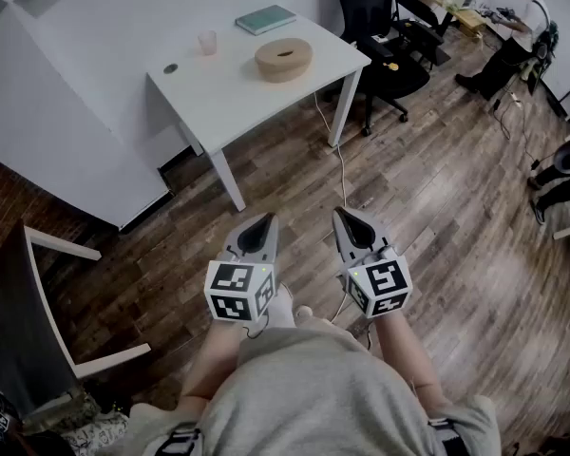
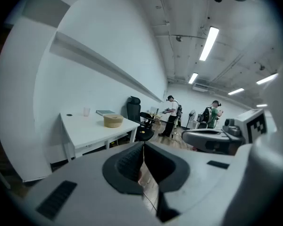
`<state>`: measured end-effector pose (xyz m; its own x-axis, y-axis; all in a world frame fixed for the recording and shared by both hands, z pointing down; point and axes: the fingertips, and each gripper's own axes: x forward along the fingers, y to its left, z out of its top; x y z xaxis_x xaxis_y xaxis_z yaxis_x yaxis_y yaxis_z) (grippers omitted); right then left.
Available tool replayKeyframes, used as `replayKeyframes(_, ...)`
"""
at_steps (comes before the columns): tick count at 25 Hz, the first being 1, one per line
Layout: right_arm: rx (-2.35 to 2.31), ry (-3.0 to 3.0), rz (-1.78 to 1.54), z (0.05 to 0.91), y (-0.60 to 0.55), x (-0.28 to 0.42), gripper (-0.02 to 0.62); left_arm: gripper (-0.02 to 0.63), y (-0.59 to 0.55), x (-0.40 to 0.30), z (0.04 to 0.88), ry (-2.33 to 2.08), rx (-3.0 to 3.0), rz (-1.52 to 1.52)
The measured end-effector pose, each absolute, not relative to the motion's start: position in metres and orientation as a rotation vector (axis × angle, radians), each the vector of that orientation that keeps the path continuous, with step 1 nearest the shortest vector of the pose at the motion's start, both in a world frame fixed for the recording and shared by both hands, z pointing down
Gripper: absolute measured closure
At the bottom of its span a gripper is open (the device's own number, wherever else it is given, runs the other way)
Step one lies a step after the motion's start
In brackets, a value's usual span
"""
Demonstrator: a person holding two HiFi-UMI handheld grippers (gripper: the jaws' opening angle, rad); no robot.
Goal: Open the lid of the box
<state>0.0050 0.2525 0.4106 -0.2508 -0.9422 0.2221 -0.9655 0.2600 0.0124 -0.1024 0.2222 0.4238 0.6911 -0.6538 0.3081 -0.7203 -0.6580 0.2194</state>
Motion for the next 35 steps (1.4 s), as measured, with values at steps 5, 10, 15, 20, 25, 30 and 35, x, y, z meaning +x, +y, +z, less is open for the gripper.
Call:
replayKeyframes(5,1.808,-2.356,0.169,0.401,0.307,-0.001,0.600,0.597,0.266,-0.121,0.406,-1.153,2.622,0.300)
replayKeyframes(10,1.837,-2.344,0.164,0.403,0.336,-0.003,0.600,0.597,0.289,-0.134,0.396,-1.190,2.652,0.283)
replayKeyframes(15,1.889,-2.347,0.162,0.396,0.350,-0.014,0.600,0.597,0.302,-0.142,0.399,-1.176,2.655,0.306)
replayKeyframes(20,1.904,-2.354,0.190,0.395,0.352,-0.020,0.598,0.597,0.309,-0.143,0.397,-1.153,2.678,0.311)
replayKeyframes(25,1.866,-2.371,0.194,0.400,0.345,-0.029,0.598,0.597,0.303,-0.142,0.401,-1.144,2.666,0.294)
replayKeyframes(30,1.820,-2.382,0.211,0.406,0.334,-0.026,0.598,0.597,0.291,-0.135,0.405,-1.151,2.648,0.284)
replayKeyframes(35,1.804,-2.393,0.243,0.411,0.323,-0.015,0.597,0.596,0.279,-0.123,0.410,-1.151,2.640,0.289)
